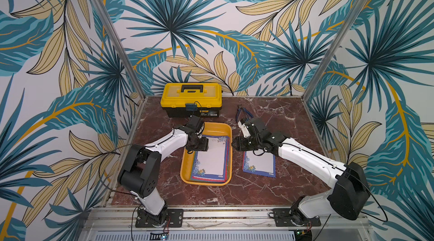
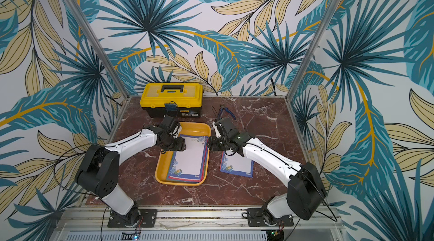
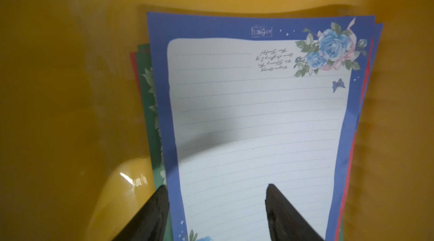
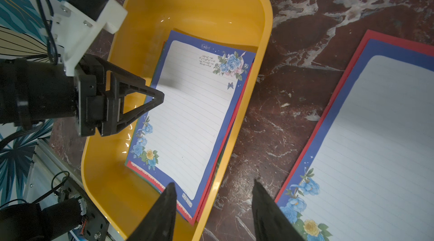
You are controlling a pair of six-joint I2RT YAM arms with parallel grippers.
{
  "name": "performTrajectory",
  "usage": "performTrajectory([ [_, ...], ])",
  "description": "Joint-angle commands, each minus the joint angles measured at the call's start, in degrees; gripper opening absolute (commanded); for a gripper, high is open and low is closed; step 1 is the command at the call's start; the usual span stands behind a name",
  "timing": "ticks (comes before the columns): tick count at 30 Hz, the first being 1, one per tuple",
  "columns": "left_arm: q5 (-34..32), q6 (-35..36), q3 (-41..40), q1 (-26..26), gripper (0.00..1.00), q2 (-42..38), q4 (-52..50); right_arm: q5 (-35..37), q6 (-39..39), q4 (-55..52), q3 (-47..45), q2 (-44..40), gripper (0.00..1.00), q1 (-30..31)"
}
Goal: Take out the stationery paper from the storage box
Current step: Pick up the stationery paper from the storage box.
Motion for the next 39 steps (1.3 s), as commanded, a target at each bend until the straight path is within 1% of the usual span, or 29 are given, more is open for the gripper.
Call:
performTrajectory([
  [1, -0.3, 0.2, 0.7, 0.3, 0.67, 1.1, -0.4, -1.3, 1.1, 0.4, 0.5, 2.1, 0.53, 0.4],
  [12, -0.1, 0.6, 0.8, 0.3, 0.65, 3.6, -0.4, -4.0, 2.9, 1.5, 1.2, 5.1, 0.53, 0.8],
  [19, -0.5, 0.3, 0.7, 0.3, 0.64, 3.1, -0.4, -3.9, 3.5, 1.0, 1.2, 6.1, 0.53, 1.0],
  [25, -1.2, 0.4, 1.0, 0.3, 0.67, 1.6, -0.4, -3.8, 3.6, 0.6, 1.1, 6.6, 0.53, 1.0],
  [34, -2.8, -0.1, 0.7, 0.5, 0.66, 2.4, -0.4, -4.4, 3.8, 0.3, 1.0, 8.2, 0.52, 1.1],
  [39, -1.8, 0.1, 0.7, 0.3, 0.65, 2.5, -0.4, -4.6, 3.9, 0.2, 1.0, 8.6, 0.5, 1.1],
])
